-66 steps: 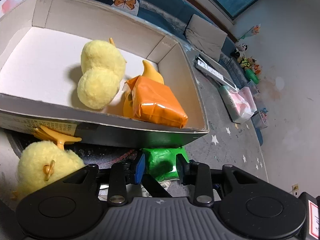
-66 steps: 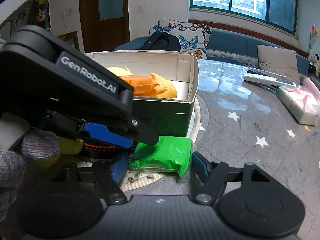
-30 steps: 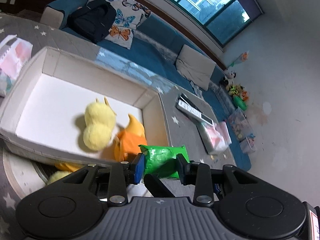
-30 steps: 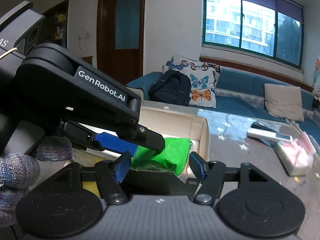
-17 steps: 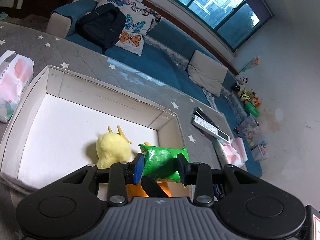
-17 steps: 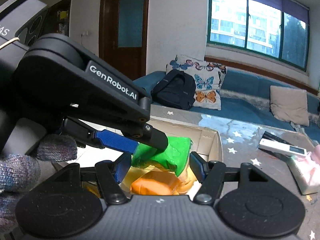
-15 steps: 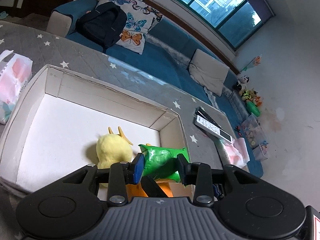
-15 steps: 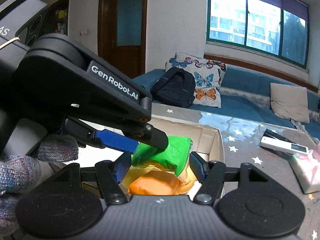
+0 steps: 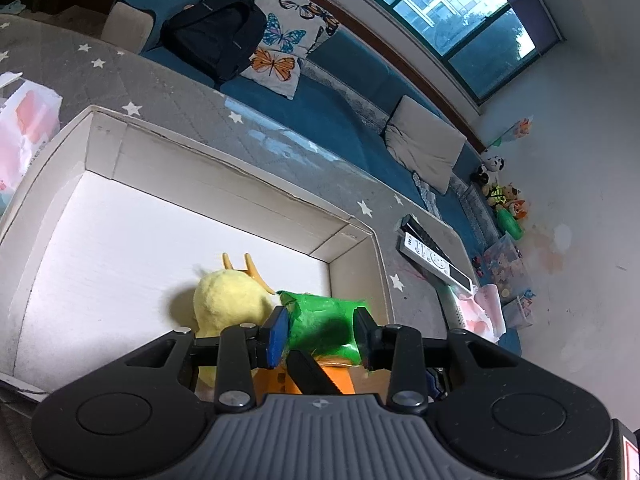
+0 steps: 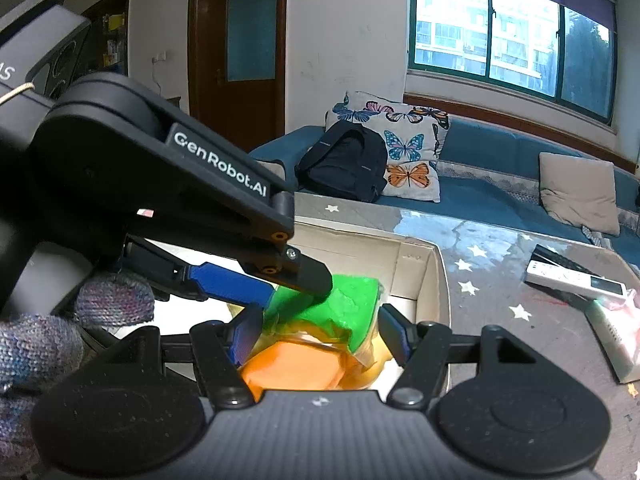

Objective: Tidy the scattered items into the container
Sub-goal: 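Carry the green clay block into the box and open the left gripper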

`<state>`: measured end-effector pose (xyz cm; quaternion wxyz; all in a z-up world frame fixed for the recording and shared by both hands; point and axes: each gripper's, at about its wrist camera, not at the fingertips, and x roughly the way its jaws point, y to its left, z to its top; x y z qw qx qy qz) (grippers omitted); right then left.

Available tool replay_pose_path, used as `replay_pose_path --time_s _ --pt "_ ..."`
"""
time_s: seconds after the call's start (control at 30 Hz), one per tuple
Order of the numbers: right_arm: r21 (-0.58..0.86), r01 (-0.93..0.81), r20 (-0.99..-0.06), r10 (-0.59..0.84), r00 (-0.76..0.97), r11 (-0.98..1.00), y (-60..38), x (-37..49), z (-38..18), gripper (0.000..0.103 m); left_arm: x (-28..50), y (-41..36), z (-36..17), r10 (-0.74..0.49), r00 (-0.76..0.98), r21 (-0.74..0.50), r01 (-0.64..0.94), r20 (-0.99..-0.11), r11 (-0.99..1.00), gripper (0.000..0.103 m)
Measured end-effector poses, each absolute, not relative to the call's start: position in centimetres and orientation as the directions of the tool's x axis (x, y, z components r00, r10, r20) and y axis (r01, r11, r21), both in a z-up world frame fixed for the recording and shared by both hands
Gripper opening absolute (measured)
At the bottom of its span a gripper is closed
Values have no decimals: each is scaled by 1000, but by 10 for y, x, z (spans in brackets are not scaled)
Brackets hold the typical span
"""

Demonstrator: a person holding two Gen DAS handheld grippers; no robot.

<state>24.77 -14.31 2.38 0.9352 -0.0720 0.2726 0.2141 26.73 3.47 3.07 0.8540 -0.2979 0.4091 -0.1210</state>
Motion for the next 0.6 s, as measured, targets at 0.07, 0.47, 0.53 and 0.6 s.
replay_pose_path --time_s 0.07,0.47,0.53,0.6 --pt "-22 -441 -537 362 762 897 -143 248 25 66 266 36 33 -451 640 -609 -34 -622 792 38" --pt "-34 -444 -504 369 781 895 -146 234 37 71 246 42 50 -445 663 -597 -4 -602 802 38" --pt "-35 -449 -497 374 783 893 -146 228 40 71 239 44 53 -444 668 -596 2 -597 803 38" --pt "-36 -453 -492 379 784 891 -146 222 42 73 232 47 56 -442 674 -595 4 -592 803 38"
